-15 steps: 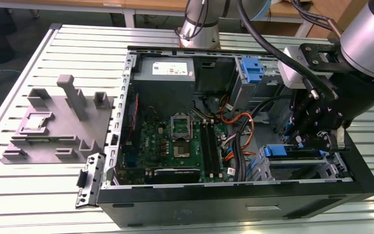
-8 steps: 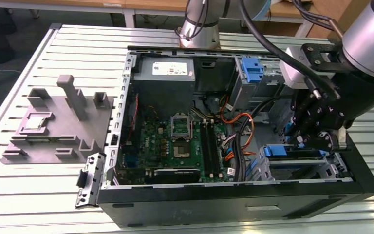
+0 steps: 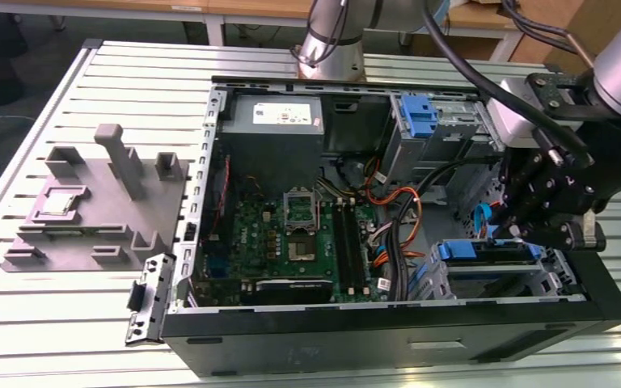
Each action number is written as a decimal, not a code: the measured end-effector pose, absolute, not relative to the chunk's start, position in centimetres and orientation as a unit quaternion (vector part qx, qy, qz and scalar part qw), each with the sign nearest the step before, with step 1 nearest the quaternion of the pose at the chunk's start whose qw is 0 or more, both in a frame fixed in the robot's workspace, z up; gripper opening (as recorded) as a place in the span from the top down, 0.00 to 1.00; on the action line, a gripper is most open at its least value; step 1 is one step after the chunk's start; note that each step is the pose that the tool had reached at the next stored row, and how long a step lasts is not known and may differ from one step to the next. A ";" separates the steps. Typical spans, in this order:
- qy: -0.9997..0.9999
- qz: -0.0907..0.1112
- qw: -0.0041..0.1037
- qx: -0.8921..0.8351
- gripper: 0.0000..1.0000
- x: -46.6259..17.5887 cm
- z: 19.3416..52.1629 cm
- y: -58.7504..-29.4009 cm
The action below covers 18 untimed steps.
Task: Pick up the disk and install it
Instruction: 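Insert the first disk wire, then insert the second disk wire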
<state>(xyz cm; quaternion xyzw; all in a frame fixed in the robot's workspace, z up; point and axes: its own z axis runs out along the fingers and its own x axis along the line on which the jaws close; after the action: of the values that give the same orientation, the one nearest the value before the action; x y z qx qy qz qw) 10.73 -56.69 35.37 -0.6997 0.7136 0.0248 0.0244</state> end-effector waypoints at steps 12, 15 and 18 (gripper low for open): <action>0.714 0.025 0.024 -0.700 0.76 11.5 35.4 -56.7; 0.714 0.025 0.024 -0.700 0.76 11.5 35.4 -56.6; 0.714 0.025 0.024 -0.700 0.76 11.5 35.4 -56.5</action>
<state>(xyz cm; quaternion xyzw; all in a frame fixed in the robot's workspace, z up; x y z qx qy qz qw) 11.50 -56.46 35.37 -0.6997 0.7136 0.0250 0.0243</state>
